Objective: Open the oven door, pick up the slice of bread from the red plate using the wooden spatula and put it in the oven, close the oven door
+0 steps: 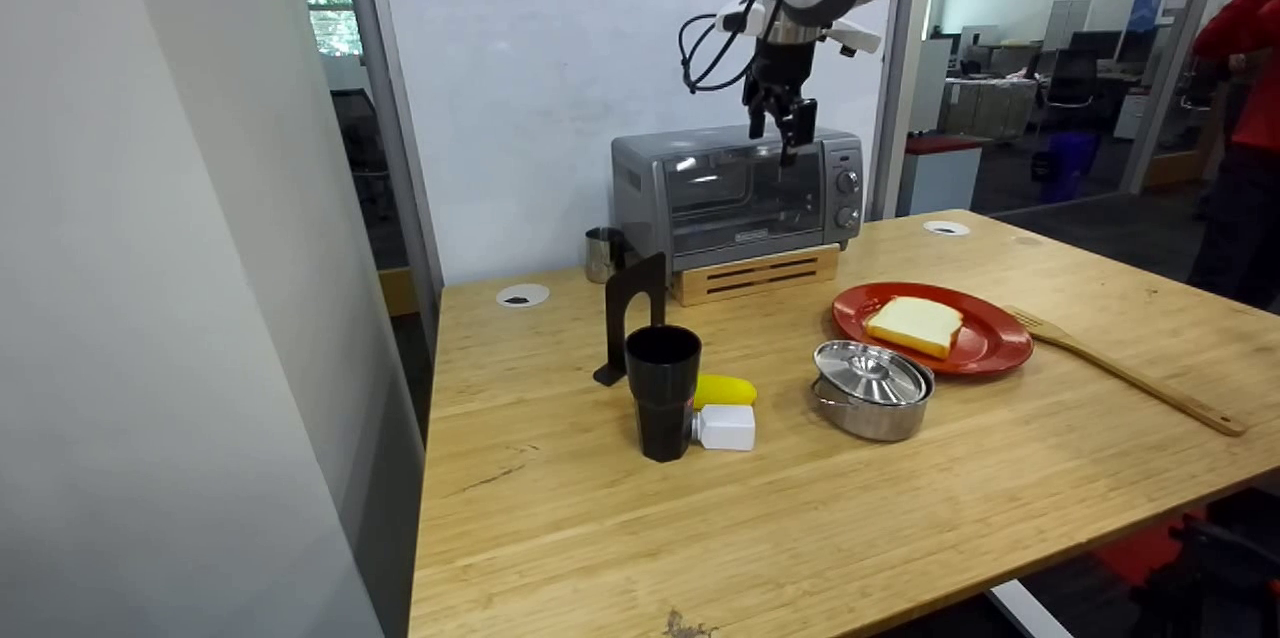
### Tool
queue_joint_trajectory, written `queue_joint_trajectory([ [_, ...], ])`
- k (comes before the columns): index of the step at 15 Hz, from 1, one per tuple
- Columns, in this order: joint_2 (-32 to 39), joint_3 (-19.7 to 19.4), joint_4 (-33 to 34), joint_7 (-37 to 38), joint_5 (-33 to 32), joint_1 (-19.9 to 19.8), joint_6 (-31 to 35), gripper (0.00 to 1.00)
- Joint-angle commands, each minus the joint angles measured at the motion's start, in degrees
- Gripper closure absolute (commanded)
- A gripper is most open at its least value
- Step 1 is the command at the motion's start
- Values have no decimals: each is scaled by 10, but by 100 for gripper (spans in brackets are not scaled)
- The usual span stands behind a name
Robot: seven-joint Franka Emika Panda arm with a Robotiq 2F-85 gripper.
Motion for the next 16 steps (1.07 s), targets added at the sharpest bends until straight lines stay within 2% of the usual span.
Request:
queue_joint_trajectory([
  [1, -4, 17, -2, -24, 26, -19, -11, 0],
  [9, 9, 13, -8, -34, 38, -38, -14, 0],
  [16, -1, 30, -36, -88, 78, -41, -52, 0],
])
